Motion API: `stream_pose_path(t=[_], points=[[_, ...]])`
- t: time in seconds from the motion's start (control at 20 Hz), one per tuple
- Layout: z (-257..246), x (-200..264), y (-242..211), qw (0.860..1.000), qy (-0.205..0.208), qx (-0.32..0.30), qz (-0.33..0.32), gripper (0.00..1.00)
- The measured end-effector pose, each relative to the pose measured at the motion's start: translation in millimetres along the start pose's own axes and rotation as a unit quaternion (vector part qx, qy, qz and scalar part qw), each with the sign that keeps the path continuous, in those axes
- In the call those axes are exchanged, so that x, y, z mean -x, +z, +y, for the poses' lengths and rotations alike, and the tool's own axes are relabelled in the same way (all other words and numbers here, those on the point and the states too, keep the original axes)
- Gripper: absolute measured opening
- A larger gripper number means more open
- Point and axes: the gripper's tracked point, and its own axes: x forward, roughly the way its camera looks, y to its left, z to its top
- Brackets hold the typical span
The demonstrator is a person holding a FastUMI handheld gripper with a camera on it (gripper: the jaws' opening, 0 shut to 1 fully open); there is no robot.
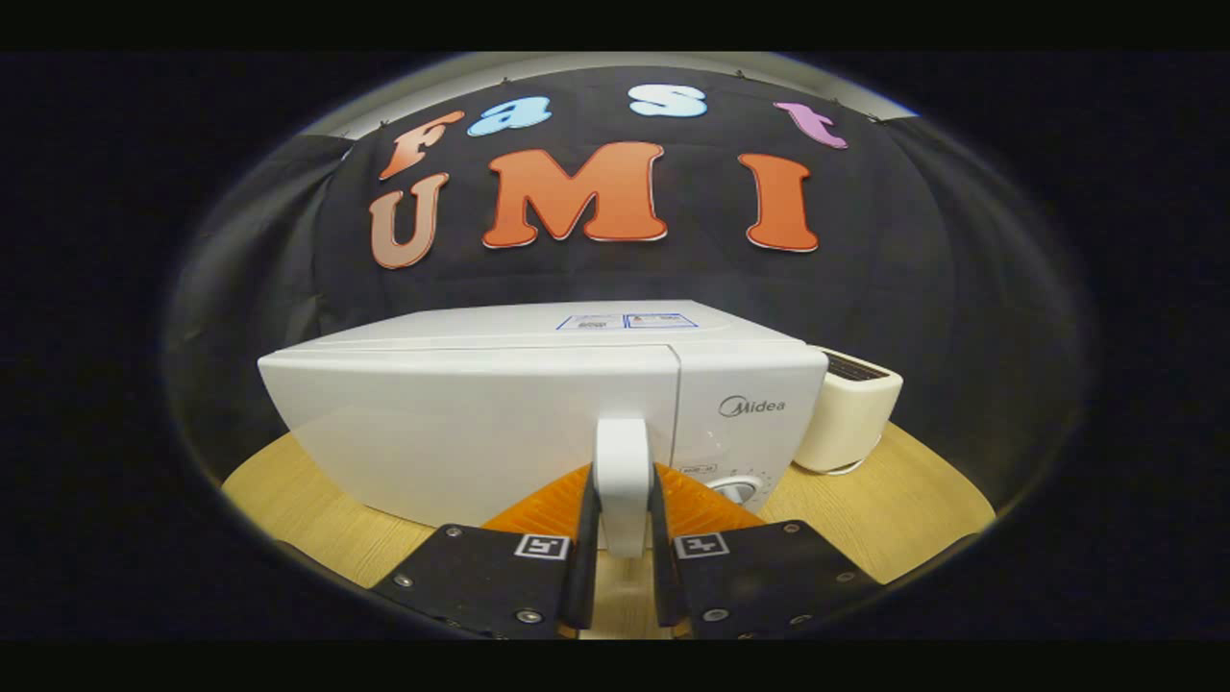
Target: Open the microwave, put the food inside, and close the microwave door.
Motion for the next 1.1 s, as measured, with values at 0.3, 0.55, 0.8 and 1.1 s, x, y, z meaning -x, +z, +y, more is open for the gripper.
stream_pose_path(t=[0.3,0.55,0.8,1.1], points=[[-2,2,-2,1.000,-0.015,-0.017,0.013,0.19],[-4,2,-2,0.999,-0.019,-0.021,0.015,0.14],[-2,26,-11,0.999,-0.036,-0.012,0.007,0.14],[18,82,-27,1.000,-0.023,0.008,-0.006,0.14]])
